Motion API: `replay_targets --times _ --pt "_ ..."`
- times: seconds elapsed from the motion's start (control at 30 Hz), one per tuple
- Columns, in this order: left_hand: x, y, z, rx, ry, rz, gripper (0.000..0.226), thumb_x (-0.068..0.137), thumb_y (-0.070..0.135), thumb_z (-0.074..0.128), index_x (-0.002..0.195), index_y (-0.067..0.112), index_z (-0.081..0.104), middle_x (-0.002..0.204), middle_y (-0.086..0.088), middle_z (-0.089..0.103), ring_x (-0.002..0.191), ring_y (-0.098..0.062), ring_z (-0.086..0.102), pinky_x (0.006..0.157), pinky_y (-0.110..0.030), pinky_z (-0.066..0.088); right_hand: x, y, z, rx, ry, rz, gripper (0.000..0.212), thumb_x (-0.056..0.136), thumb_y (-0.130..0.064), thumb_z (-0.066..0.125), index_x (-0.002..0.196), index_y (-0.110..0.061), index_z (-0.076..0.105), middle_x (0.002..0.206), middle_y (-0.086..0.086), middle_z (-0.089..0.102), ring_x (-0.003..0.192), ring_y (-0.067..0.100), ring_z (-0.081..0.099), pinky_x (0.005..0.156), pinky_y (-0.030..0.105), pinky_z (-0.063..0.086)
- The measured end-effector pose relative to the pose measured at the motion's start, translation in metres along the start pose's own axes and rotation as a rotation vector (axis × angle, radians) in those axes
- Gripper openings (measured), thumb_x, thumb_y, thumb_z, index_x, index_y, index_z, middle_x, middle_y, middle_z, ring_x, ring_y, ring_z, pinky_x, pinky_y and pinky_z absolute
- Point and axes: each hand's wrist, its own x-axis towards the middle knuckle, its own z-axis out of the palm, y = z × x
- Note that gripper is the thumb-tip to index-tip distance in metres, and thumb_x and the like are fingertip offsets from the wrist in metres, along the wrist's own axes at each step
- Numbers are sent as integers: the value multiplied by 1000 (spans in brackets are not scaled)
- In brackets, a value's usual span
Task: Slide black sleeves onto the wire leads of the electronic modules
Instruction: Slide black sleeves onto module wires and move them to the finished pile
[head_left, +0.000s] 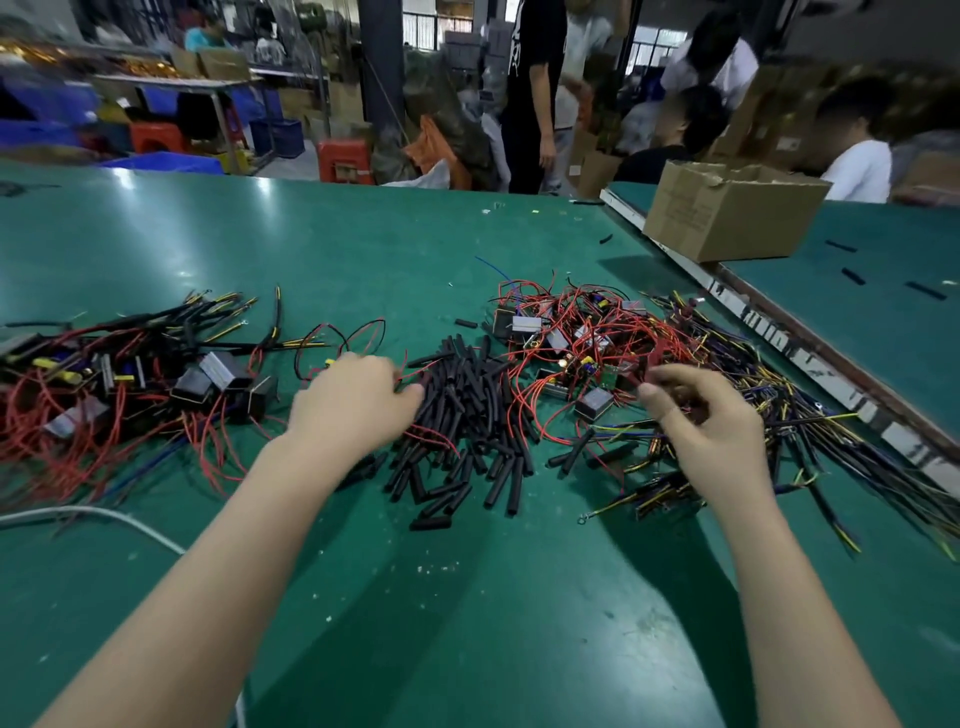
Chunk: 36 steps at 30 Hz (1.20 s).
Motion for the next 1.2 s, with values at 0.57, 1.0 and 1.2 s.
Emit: replay_targets --times 0.57,1.0,1.2 --pt "-37 73 54 -693 -402 341 35 86 37 65 120 29 59 112 9 63 96 -5 61 92 -27 47 2 12 6 -316 238 319 61 87 -40 64 139 -18 41 139 13 42 128 33 32 99 50 29" --pt "-36 35 30 -1161 -159 350 21 77 12 75 93 24 69 82 8 73 76 -2 66 71 -12 50 47 -47 -15 530 132 313 12 96 -14 55 90 -12 64 61 -6 56 52 4 50 58 17 45" --pt "-26 27 11 -2058 -291 -143 27 70 35 64 88 14 65 78 -1 72 67 -7 68 56 -13 53 66 -98 -27 685 275 95 12 100 -16 49 91 -15 58 63 -6 55 54 7 51 58 23 46"
